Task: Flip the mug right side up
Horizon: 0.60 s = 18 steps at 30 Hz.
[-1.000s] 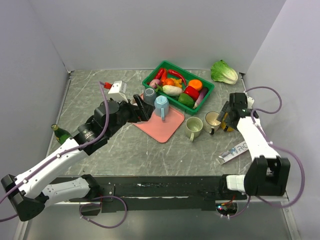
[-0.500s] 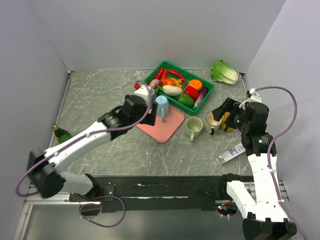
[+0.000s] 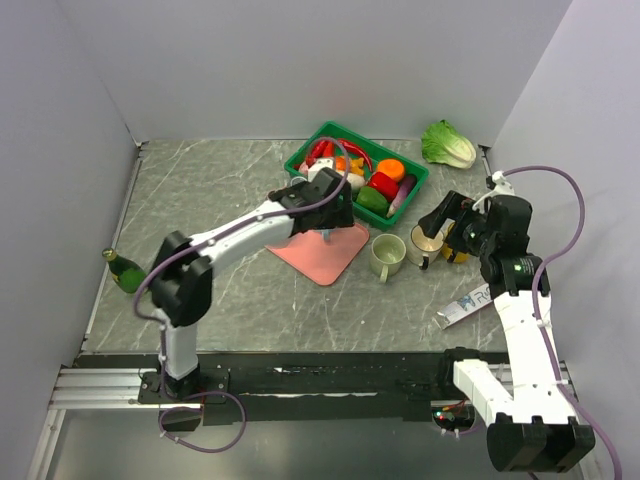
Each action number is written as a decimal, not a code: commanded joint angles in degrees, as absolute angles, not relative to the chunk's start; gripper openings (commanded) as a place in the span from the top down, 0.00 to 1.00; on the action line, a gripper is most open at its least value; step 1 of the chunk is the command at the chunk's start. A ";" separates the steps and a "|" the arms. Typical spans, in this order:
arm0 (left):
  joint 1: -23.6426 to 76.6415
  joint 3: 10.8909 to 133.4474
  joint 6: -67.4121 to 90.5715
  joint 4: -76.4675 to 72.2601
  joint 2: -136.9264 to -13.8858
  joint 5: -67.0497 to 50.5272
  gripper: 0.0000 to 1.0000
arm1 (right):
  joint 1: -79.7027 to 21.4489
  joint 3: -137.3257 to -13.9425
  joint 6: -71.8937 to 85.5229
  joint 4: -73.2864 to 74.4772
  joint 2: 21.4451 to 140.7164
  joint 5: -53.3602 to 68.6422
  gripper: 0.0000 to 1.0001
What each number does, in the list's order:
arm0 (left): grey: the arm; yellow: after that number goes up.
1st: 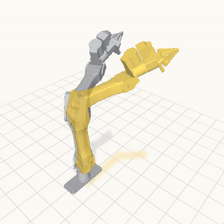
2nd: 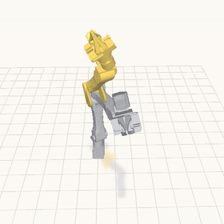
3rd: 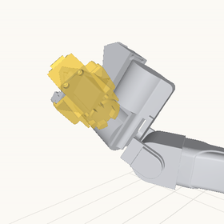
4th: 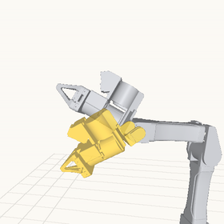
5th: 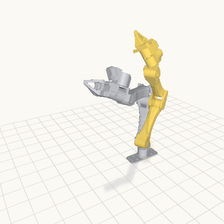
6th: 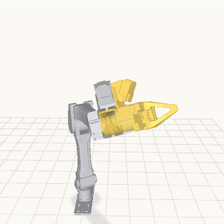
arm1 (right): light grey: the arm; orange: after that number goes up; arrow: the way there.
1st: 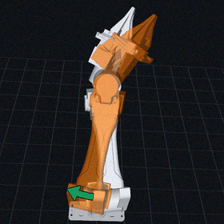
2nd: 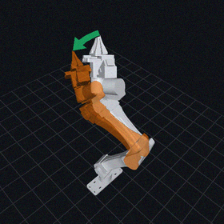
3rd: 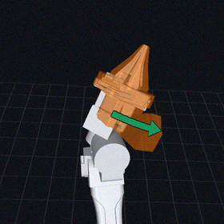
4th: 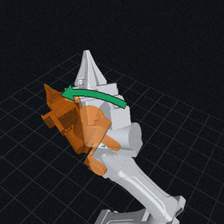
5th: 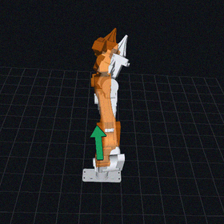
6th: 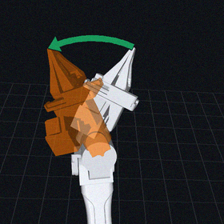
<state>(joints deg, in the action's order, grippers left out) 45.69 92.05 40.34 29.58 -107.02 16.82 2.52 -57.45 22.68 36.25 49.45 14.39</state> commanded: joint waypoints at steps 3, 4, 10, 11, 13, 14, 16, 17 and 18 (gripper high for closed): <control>45.79 99.31 48.78 35.16 -116.70 22.50 0.18 | 2.64 -59.07 21.97 36.30 50.19 16.26 0.03; 45.70 100.19 48.95 35.16 -117.50 23.72 0.21 | 2.81 -59.06 21.80 36.56 50.10 16.26 0.03; 45.70 105.02 47.73 37.61 -122.51 29.61 0.29 | 2.72 -56.87 21.97 36.91 48.96 16.52 0.03; 45.70 105.55 47.12 38.05 -122.87 30.05 0.30 | 2.81 -56.43 22.41 37.09 48.96 16.96 0.03; 45.62 106.08 46.41 37.80 -123.49 31.28 0.35 | 2.81 -56.16 22.94 37.00 48.96 17.93 0.04; 45.53 105.91 45.80 37.44 -123.31 31.90 0.36 | 2.81 -56.08 23.37 36.83 48.96 18.19 0.04; 45.26 104.68 45.09 36.22 -123.05 31.64 0.40 | 2.72 -56.34 23.99 36.83 49.39 18.28 0.05; 44.92 104.07 44.57 34.82 -122.70 30.68 0.42 | 2.81 -56.69 24.43 37.00 49.57 18.19 0.05; 44.74 102.93 44.30 34.02 -122.52 30.33 0.43 | 2.81 -56.86 24.61 37.18 49.92 18.02 0.05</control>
<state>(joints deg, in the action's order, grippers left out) 45.50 103.31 45.95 36.69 -123.66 28.69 2.52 -56.55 23.16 37.54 49.93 17.28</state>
